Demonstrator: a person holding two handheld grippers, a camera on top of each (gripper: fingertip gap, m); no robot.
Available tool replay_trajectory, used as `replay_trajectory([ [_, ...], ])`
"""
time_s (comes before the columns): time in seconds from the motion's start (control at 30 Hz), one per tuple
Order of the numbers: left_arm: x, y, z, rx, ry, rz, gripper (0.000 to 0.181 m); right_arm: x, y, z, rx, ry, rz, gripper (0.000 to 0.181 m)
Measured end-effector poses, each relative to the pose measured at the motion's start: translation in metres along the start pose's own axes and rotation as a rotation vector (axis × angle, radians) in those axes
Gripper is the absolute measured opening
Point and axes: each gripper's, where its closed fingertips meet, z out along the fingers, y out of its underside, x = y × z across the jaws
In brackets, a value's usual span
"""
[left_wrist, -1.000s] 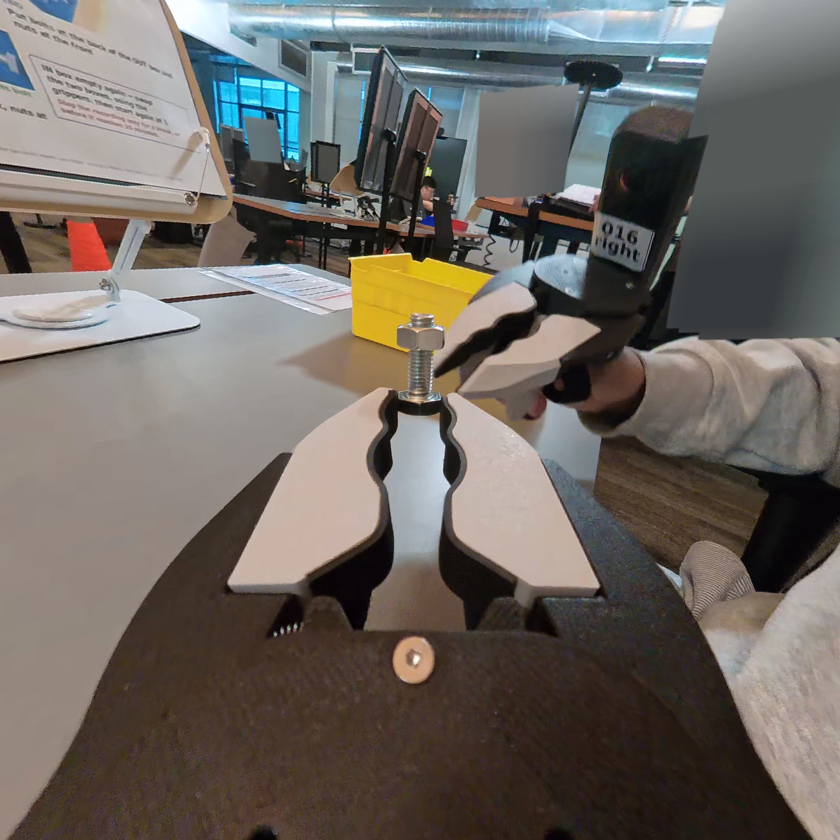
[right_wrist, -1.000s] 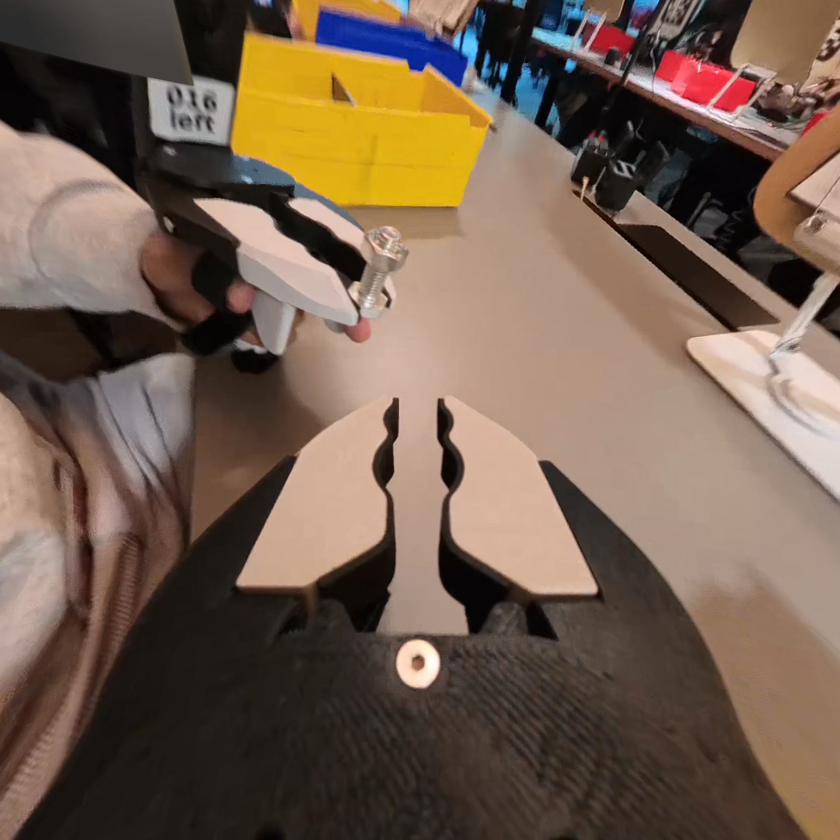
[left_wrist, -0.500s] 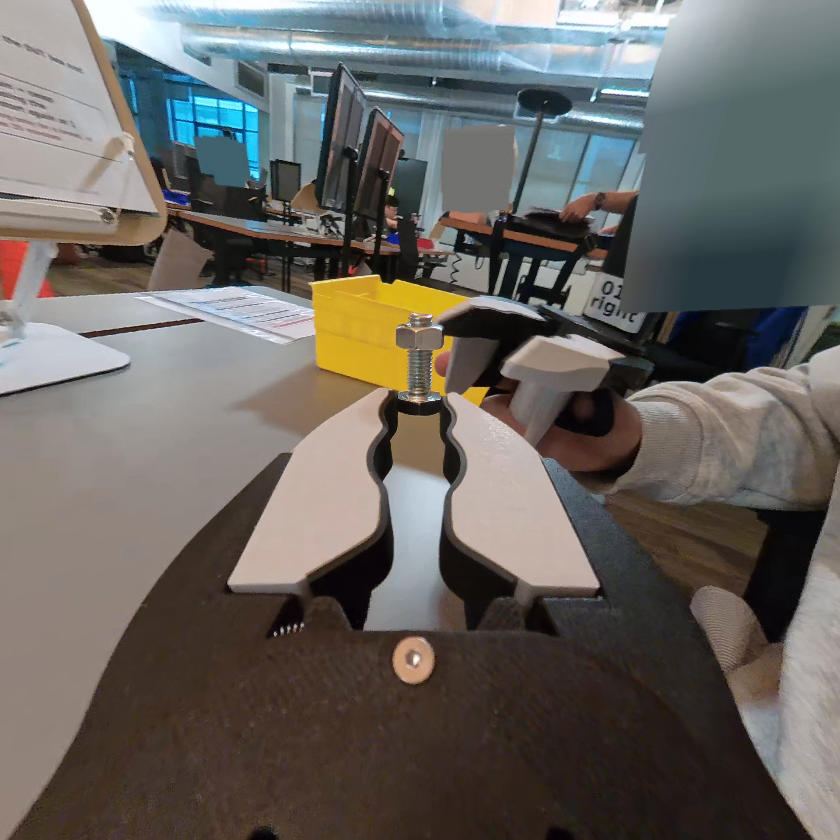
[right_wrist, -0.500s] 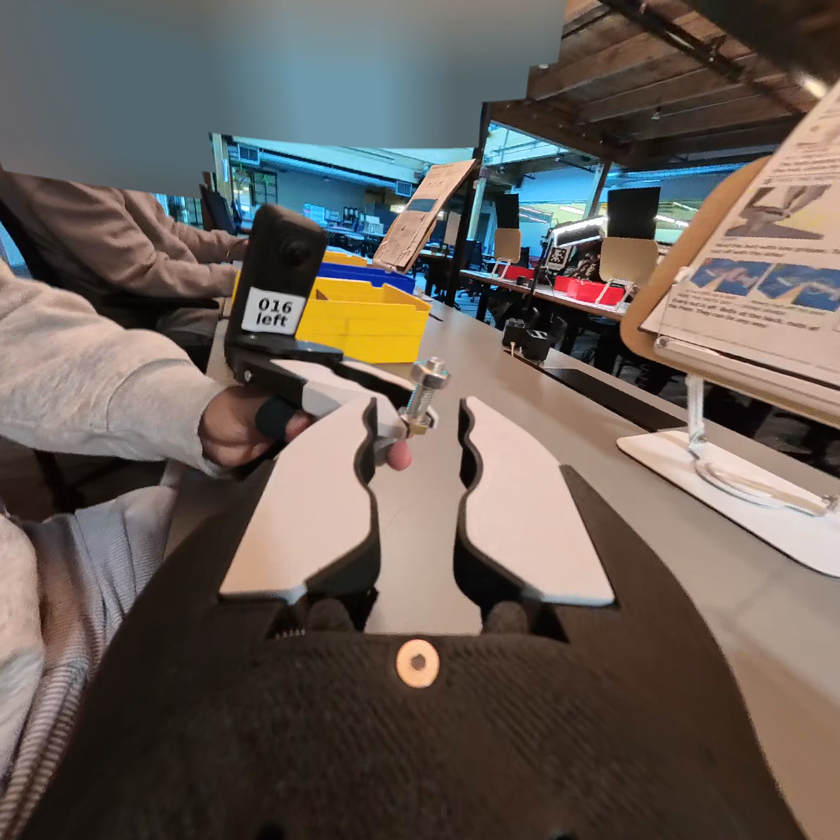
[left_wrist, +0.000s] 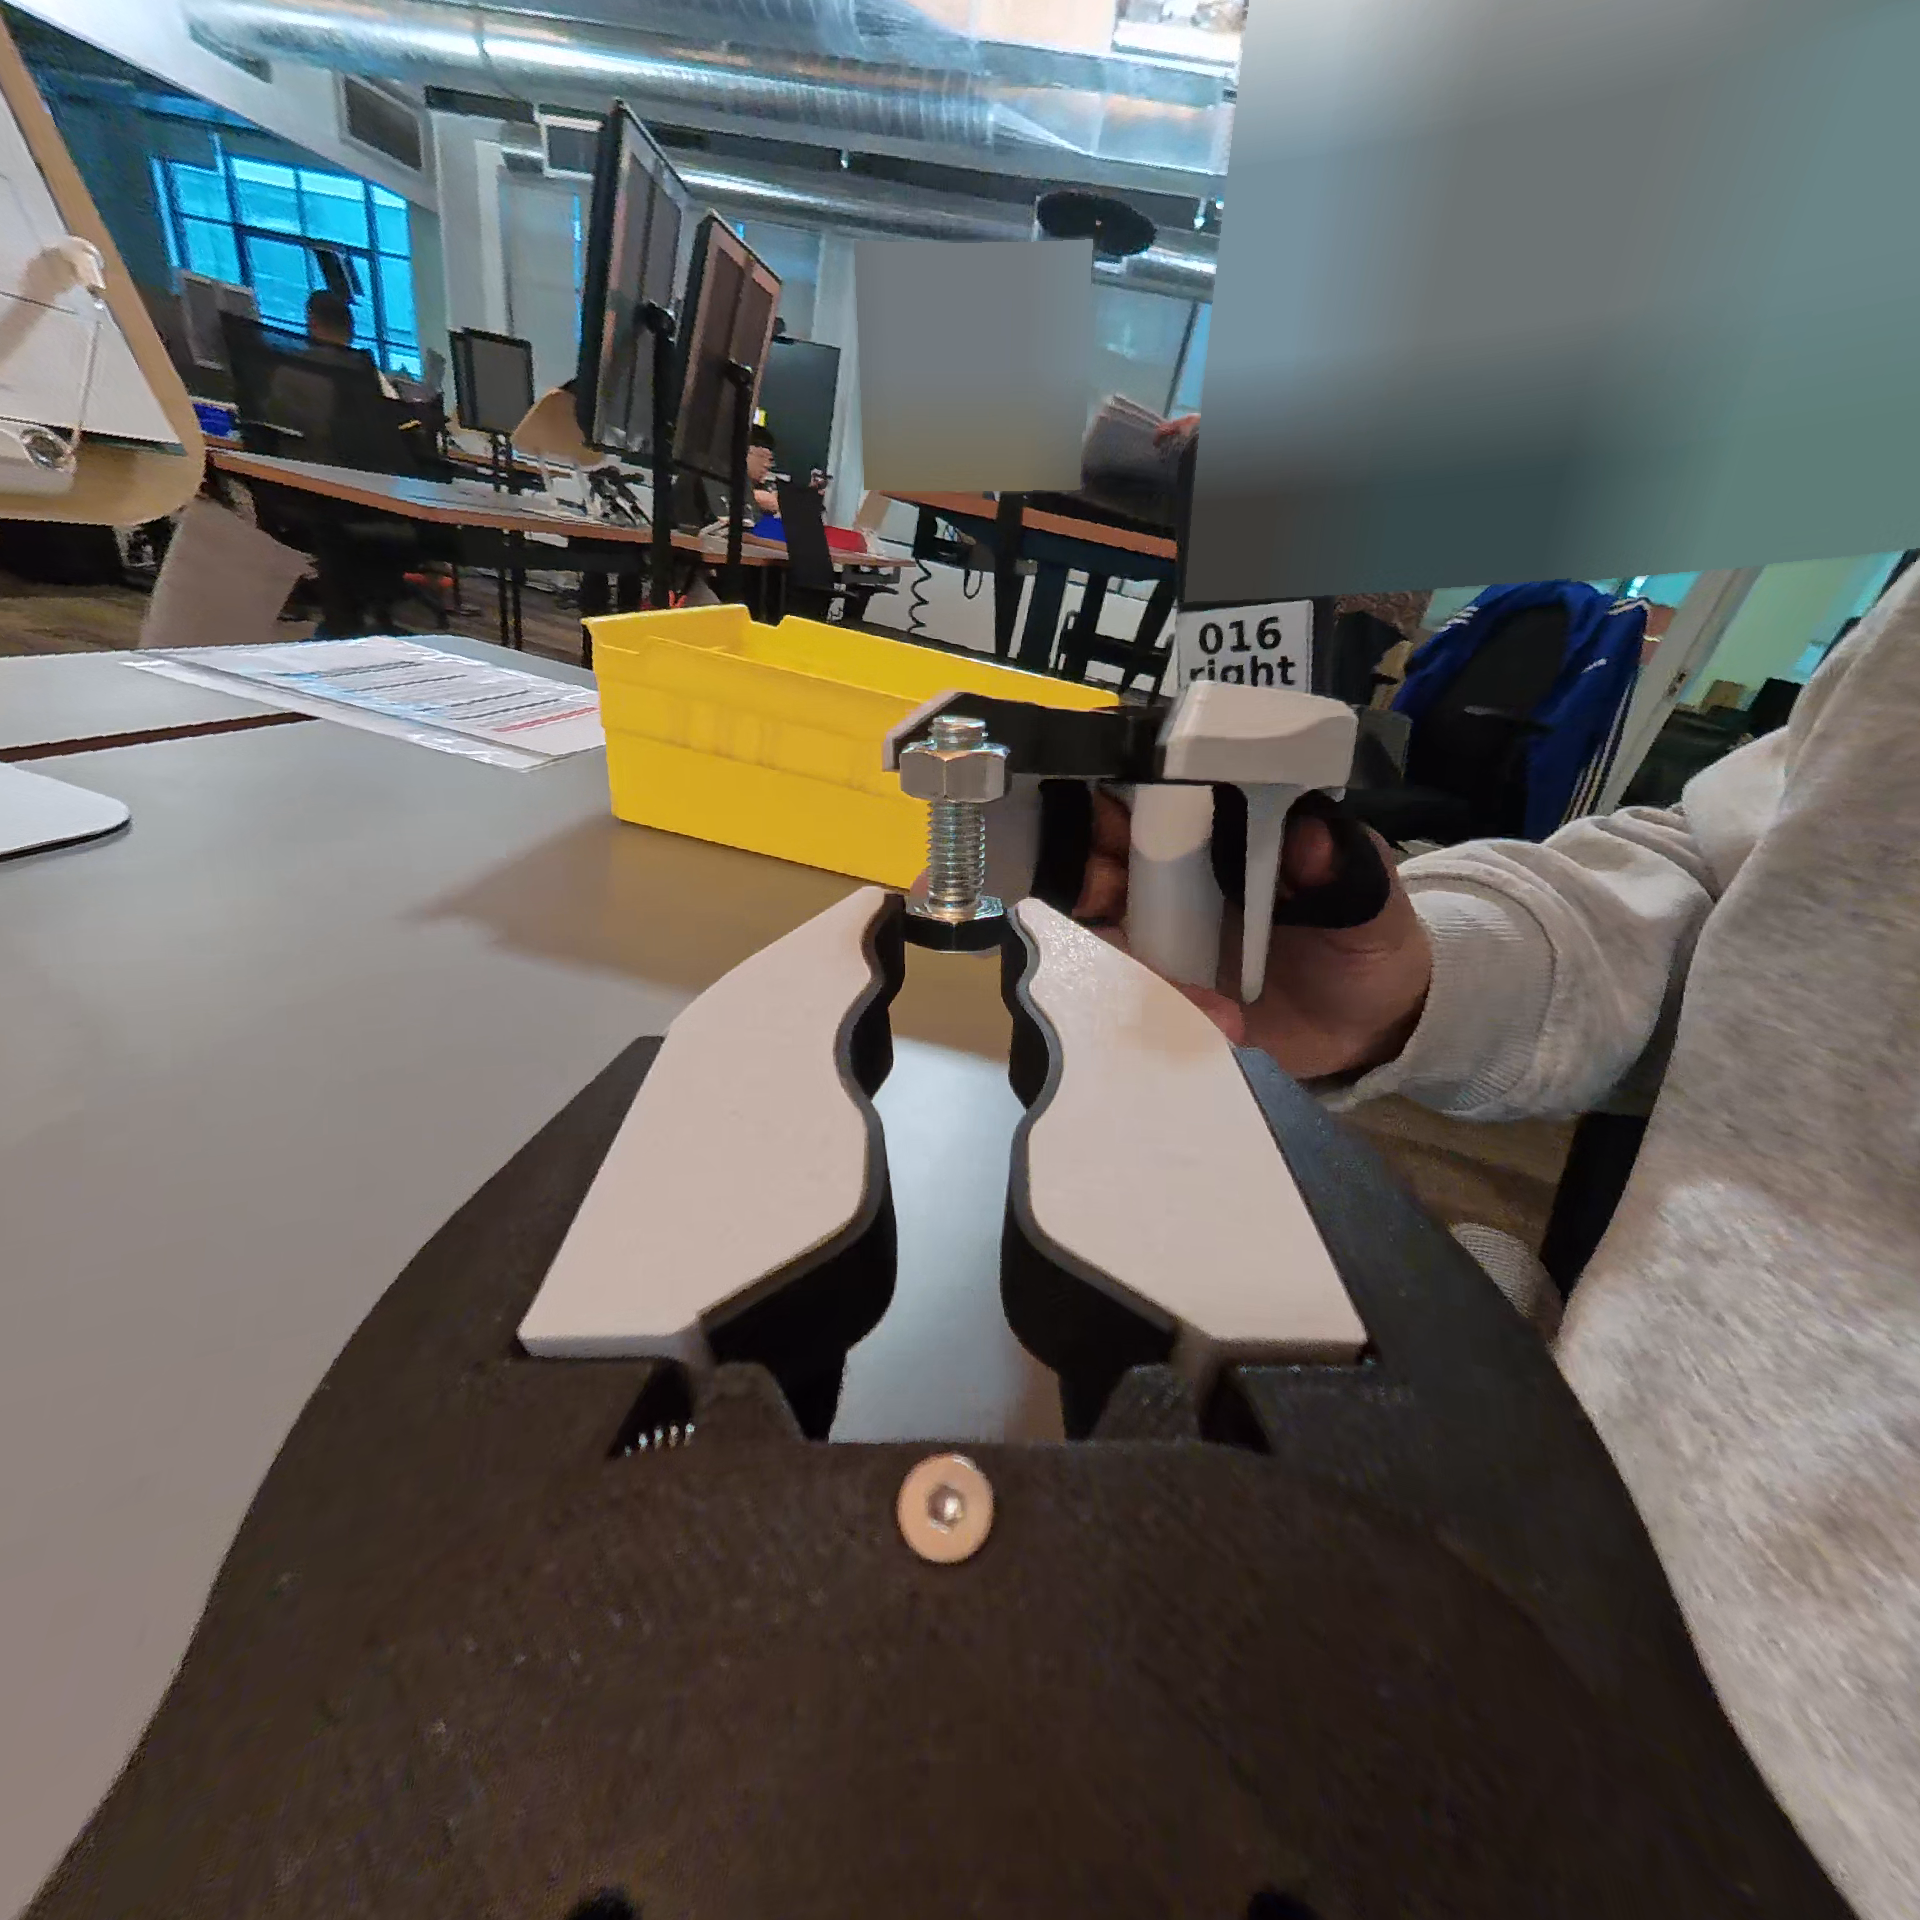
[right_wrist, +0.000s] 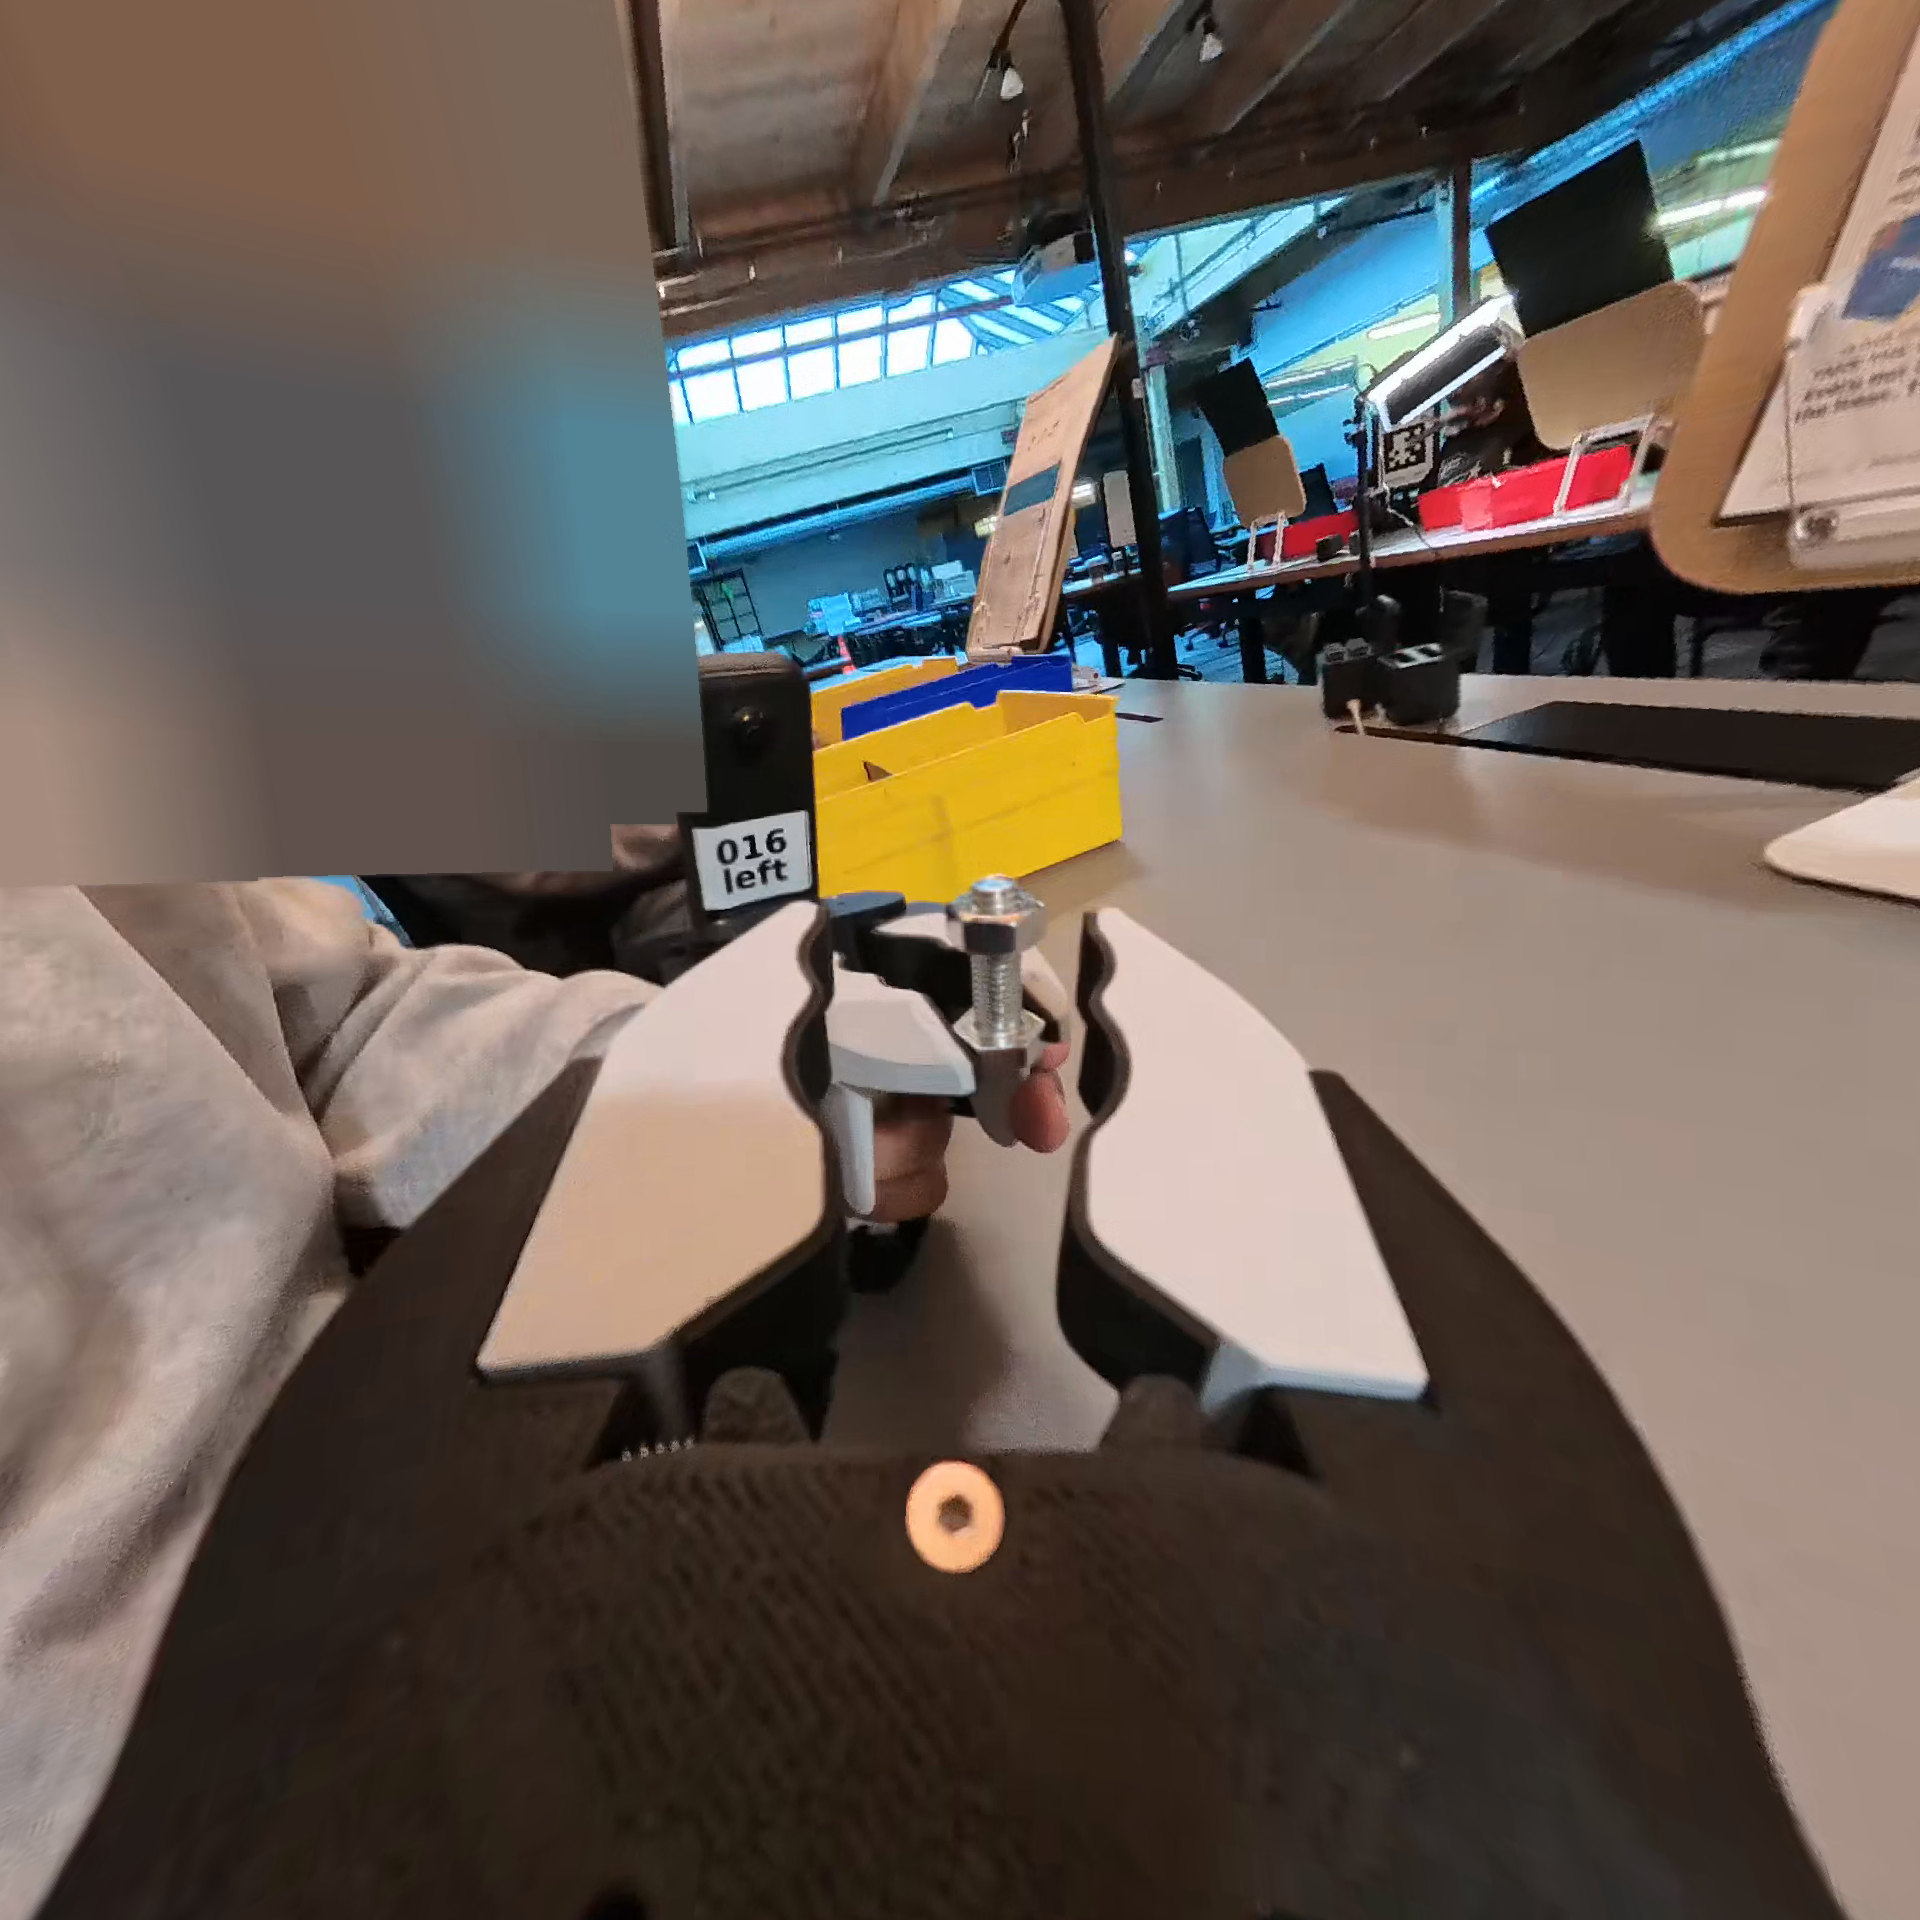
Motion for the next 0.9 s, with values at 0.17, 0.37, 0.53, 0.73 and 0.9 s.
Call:
replay_trajectory([
  [0.17,0.002,0.0,0.003,0.007,-0.012,-0.01,0.018,-0.013,-0.006,-0.009,0.032,-0.074,-0.022,0.055],
  [0.37,0.012,-0.005,0.013,0.031,-0.061,-0.041,0.018,-0.014,-0.013,-0.019,0.062,-0.08,-0.045,0.066],
  [0.53,0.01,0.0,0.017,0.027,-0.042,-0.063,0.019,-0.016,-0.005,-0.022,0.021,-0.067,-0.094,0.062],
  [0.73,0.004,0.003,0.014,0.016,0.014,-0.098,0.019,-0.01,0.004,-0.021,-0.026,-0.013,-0.149,0.062],
  [0.9,0.011,0.005,0.016,0.004,0.038,-0.081,0.019,-0.015,0.009,-0.017,-0.04,-0.024,-0.194,0.065],
])
